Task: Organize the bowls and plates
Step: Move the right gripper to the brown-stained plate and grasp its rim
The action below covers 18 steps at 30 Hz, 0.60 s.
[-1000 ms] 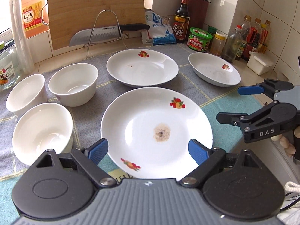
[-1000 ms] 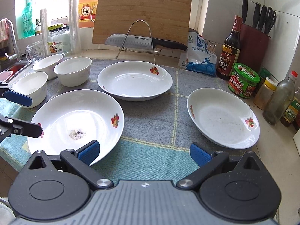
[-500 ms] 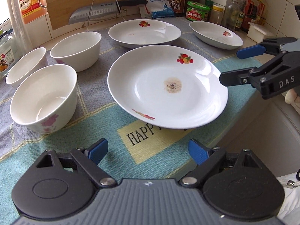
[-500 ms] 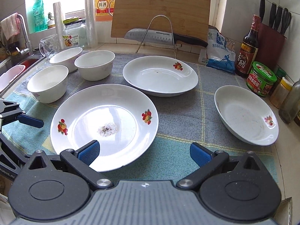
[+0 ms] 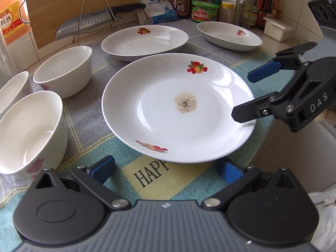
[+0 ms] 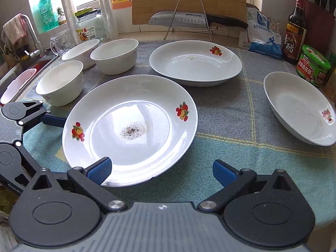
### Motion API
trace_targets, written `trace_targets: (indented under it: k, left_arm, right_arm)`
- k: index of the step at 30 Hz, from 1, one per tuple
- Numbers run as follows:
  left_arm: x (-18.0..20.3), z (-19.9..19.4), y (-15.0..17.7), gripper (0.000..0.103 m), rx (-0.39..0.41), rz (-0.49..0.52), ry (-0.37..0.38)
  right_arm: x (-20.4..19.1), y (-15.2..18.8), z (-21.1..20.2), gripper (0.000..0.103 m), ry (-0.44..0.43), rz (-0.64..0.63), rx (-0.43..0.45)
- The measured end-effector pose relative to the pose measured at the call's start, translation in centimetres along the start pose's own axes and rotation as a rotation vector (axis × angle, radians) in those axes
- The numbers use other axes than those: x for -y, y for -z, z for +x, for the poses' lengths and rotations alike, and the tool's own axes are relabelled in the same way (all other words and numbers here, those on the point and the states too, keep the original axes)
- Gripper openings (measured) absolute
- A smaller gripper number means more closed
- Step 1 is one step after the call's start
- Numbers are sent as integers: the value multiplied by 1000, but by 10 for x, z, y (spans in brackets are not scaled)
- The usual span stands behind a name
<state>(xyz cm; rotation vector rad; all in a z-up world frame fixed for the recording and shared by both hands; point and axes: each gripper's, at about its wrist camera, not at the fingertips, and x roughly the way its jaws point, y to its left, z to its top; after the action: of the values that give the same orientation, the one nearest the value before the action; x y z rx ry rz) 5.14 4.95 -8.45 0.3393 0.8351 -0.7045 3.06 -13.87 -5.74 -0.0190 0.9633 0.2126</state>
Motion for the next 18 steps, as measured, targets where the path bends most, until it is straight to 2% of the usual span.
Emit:
trace_targets:
  k: [6,12,18]
  left_arm:
    - [-1,3,-4,103,2,-4,-2]
    - [-2,3,-3,103,21,0,3]
    - [-2,2,-2,103,34,6,5]
  right_arm:
    - [0,-7,23,103,-31,-5,-59]
    - [-6,-22,37,103,6,-62,-90]
    - [-3,-34,45,103,-5,-73,-130]
